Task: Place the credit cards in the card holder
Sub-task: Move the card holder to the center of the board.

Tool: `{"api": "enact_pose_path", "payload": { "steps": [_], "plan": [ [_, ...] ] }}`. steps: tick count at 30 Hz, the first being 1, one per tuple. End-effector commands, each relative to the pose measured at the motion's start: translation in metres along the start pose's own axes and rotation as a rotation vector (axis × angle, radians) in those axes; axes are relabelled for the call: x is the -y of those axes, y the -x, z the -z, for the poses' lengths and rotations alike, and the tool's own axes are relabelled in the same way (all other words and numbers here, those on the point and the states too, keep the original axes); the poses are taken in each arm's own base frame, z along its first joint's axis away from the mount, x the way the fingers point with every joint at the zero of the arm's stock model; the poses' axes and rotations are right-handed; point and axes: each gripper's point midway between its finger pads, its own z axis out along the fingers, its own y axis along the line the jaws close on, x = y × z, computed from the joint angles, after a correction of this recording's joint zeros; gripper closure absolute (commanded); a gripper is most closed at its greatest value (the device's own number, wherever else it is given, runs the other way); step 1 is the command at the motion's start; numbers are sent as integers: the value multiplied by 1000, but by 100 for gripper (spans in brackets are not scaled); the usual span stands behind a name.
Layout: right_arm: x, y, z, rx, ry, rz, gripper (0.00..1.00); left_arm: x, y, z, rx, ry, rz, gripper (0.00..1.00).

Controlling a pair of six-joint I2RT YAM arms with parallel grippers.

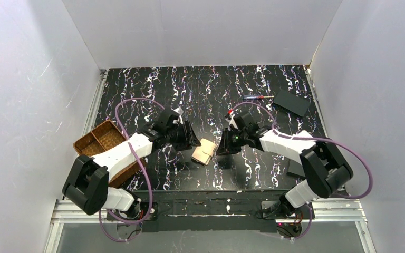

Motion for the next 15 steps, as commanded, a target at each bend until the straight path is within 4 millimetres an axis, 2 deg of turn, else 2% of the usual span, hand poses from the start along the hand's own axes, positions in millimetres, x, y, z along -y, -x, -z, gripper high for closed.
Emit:
{"api": "enact_pose_path", "payload": {
  "steps": [1, 3, 6, 8, 11, 15],
  "plan": [
    [-21, 24, -13, 38, 91, 30, 77, 0, 9, 0, -31, 49, -93, 56],
    [-22, 29, -17, 34, 89, 43, 76, 3, 8, -13, -71, 28, -90, 66],
    [-15, 31, -24, -4, 51, 72, 74, 1, -6, -33, -147, 0, -36, 80],
    [-19, 32, -26, -15, 40, 111, 68, -4, -14, -43, -168, -1, -9, 83],
    [-28, 36, -24, -14, -28, 225, 51, -17, -25, -52, -184, 17, 10, 84],
    [-8, 47, -22, 4, -307, 263, 47, -30, -34, -60, -189, 37, 58, 87]
  ]
}}
